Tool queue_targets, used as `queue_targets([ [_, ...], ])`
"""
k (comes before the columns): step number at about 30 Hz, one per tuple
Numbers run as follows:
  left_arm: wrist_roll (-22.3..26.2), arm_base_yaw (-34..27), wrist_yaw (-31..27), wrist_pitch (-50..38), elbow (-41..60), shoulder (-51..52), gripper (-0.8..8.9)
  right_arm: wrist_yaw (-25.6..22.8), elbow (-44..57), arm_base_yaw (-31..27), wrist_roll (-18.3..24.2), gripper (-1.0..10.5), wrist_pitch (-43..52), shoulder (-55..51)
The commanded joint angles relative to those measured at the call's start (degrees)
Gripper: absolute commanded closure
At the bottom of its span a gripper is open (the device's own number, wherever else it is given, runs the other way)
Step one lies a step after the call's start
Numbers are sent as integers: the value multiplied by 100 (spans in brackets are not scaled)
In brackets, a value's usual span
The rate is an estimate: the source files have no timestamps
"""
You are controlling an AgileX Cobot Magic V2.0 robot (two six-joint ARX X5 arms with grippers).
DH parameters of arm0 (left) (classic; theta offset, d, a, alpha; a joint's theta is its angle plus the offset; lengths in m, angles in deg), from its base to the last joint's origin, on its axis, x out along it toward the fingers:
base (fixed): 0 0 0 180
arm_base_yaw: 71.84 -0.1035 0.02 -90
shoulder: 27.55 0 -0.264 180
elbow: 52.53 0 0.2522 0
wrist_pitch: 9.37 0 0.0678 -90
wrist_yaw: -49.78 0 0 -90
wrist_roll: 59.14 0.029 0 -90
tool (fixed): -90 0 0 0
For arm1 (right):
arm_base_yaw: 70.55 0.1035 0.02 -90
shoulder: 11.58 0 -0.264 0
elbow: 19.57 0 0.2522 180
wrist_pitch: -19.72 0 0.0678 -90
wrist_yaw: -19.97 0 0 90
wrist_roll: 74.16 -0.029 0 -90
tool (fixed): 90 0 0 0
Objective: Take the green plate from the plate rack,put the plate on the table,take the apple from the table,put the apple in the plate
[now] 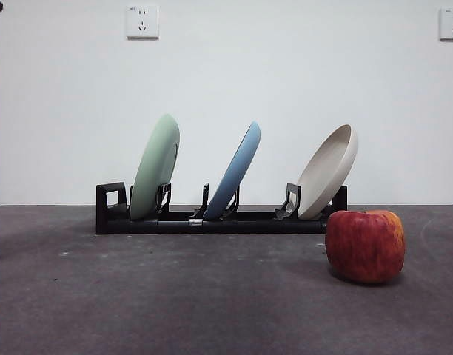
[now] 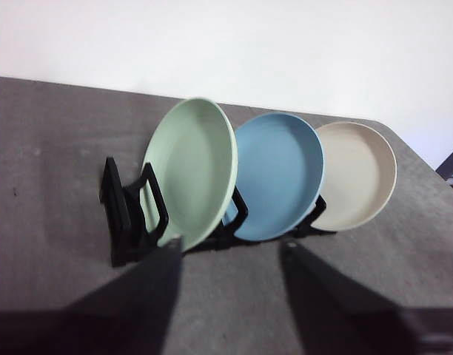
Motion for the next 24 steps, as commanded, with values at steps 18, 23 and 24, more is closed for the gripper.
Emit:
queue_targets([
  [18,247,894,33,1434,-4181,-3775,491,11,-31,15,-61,601,13,0],
  [23,238,1108,11,1650,-5204,-4846,496,9,-31,13,-61,601,-31,0],
  [24,238,1150,-13,1641,-5329,-5023,500,9,-31,13,-61,601,-33,0],
])
